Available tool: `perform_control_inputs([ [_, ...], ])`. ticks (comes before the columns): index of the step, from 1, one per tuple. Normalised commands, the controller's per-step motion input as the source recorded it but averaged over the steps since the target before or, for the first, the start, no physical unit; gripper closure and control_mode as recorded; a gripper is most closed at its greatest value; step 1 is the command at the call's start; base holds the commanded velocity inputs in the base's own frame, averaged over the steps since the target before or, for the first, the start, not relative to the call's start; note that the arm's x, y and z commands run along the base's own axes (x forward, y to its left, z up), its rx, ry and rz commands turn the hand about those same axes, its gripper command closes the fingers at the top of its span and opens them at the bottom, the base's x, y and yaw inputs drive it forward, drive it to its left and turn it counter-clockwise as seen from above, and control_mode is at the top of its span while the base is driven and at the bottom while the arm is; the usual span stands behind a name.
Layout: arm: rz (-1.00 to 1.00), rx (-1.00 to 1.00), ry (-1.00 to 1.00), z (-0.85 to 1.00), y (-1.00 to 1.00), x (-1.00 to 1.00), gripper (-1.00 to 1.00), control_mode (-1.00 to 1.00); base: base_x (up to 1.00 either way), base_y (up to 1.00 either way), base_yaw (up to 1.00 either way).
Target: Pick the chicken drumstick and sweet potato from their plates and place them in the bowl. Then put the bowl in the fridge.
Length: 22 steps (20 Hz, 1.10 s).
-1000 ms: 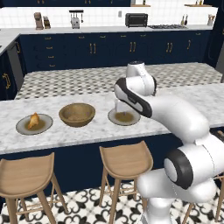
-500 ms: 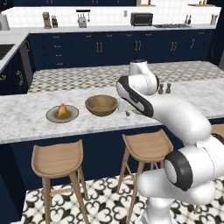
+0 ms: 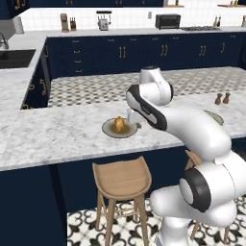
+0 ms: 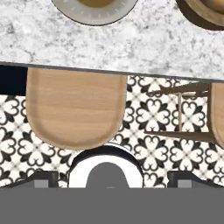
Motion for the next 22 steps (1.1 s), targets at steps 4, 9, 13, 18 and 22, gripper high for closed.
perform_control_inputs([
  [4, 0.0, 0.0, 0.0, 0.0, 0.0, 0.0, -1.0, 1.0, 1.0, 0.7, -0.01],
  [9, 0.01, 0.04, 0.07, -0.33, 0.0, 0.78, -1.0, -1.0, 0.2, 0.06, 0.0],
  [13, 0.0, 0.0, 0.08, -0.69, 0.28, 1.0, -1.0, -1.0, 0.0, 0.0, 0.0],
  [18, 0.0, 0.0, 0.06, -0.3, 0.01, 1.0, -1.0, -1.0, 0.0, 0.0, 0.0],
  [22, 0.0, 0.0, 0.01, -0.34, 0.0, 0.9, -1.0, -1.0, 0.0, 0.0, 0.0],
])
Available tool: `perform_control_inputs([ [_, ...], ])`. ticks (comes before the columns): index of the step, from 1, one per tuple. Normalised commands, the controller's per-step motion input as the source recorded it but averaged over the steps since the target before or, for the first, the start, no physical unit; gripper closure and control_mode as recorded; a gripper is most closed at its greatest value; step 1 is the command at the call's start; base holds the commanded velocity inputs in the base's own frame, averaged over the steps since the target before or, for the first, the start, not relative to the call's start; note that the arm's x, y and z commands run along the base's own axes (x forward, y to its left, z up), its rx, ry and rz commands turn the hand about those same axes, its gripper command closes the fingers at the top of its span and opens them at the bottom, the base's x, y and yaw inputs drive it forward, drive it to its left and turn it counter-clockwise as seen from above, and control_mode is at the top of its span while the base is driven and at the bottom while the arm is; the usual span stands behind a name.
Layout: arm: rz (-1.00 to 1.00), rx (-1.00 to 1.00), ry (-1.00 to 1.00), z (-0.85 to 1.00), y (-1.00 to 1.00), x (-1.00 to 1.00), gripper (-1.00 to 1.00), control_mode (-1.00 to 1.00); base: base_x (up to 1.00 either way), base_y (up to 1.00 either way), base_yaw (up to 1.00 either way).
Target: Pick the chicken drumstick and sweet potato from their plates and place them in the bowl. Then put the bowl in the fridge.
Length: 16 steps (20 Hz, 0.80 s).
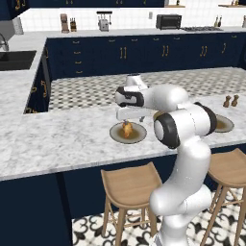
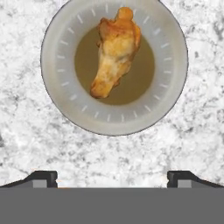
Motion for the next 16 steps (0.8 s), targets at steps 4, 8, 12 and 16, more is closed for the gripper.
perform_control_inputs([
  [4, 0.0, 0.0, 0.0, -0.48, 0.0, 0.51, -1.0, -1.0, 0.0, 0.0, 0.0],
  [8, -0.01, 0.0, 0.0, -0.45, 0.0, 0.48, -1.0, -1.0, 0.0, 0.0, 0.0],
  [12, -0.01, 0.0, 0.0, -0.26, 0.0, 0.56, -1.0, -1.0, 0.0, 0.0, 0.0],
  [16, 0.0, 0.0, 0.0, -0.27, 0.0, 0.46, -1.0, -1.0, 0.0, 0.0, 0.0],
])
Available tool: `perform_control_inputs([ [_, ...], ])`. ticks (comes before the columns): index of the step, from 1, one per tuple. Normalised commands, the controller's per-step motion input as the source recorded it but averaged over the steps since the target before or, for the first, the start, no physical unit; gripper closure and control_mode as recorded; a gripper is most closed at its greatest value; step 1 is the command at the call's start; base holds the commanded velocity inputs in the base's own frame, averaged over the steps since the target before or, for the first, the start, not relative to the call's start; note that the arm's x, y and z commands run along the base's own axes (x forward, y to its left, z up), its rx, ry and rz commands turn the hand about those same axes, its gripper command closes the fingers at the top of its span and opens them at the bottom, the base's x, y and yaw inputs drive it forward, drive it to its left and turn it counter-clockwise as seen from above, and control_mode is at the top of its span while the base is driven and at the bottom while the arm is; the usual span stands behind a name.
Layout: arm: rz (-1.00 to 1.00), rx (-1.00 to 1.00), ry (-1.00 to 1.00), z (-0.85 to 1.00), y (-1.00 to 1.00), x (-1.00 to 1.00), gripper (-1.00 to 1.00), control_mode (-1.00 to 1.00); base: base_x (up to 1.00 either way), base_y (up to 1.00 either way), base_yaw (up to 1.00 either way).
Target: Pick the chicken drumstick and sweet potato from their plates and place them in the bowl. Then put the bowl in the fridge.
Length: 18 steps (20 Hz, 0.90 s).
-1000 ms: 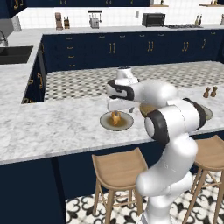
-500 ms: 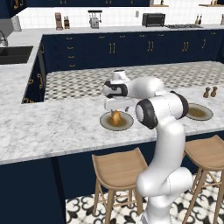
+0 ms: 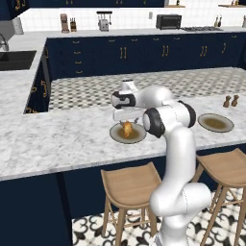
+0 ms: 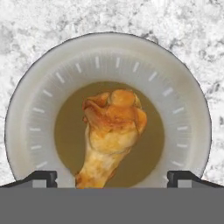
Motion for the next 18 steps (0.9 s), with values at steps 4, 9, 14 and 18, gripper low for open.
perform_control_inputs([
  [4, 0.0, 0.0, 0.0, -0.29, 0.02, 0.26, -1.0, -1.0, 0.0, 0.0, 0.0],
  [9, -0.01, 0.0, 0.03, -0.31, 0.07, 0.01, -1.0, -1.0, 0.0, 0.0, 0.0],
  [14, -0.03, 0.0, 0.05, -0.32, 0.0, -0.09, -1.0, -1.0, 0.0, 0.0, 0.0],
  [18, -0.04, 0.0, 0.02, -0.39, 0.0, 0.0, 1.0, -1.0, 0.0, 0.0, 0.0],
])
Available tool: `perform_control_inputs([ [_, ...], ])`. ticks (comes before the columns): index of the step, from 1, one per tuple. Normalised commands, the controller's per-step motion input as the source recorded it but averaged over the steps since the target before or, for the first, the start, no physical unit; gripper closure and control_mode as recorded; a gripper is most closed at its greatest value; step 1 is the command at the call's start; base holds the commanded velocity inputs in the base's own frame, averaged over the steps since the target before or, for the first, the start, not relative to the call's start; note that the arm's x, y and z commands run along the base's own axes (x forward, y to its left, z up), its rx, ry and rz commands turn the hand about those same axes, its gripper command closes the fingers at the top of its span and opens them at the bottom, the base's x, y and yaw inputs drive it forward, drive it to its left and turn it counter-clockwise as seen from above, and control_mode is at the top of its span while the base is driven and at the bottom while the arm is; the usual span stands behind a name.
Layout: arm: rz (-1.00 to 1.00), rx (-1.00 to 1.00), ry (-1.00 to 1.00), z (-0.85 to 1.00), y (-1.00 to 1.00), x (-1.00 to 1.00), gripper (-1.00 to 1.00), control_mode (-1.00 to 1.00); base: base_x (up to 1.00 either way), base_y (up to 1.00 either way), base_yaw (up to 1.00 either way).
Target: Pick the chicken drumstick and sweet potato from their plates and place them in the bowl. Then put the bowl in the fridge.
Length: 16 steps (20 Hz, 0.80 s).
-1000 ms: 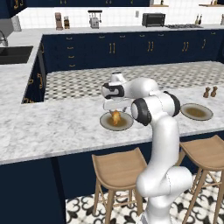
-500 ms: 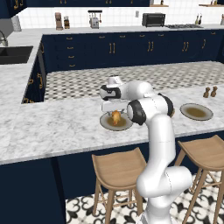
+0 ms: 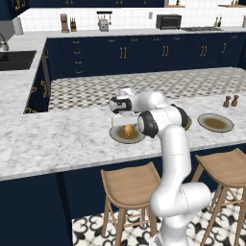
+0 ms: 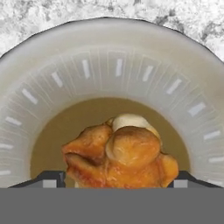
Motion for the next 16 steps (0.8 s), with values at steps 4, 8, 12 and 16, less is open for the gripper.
perform_control_inputs([
  [4, 0.0, 0.0, 0.0, 0.19, 0.0, -0.46, 1.0, -1.0, 0.0, 0.0, 0.0],
  [8, 0.0, 0.0, -0.06, 0.87, 0.0, -0.98, 1.0, -1.0, 0.0, 0.0, 0.0],
  [12, 0.0, 0.0, -0.07, 0.9, -0.43, -0.91, 1.0, -1.0, 0.0, 0.0, 0.0],
  [16, 0.0, 0.0, -0.08, 0.61, -0.76, -0.39, 1.0, -1.0, 0.0, 0.0, 0.0],
])
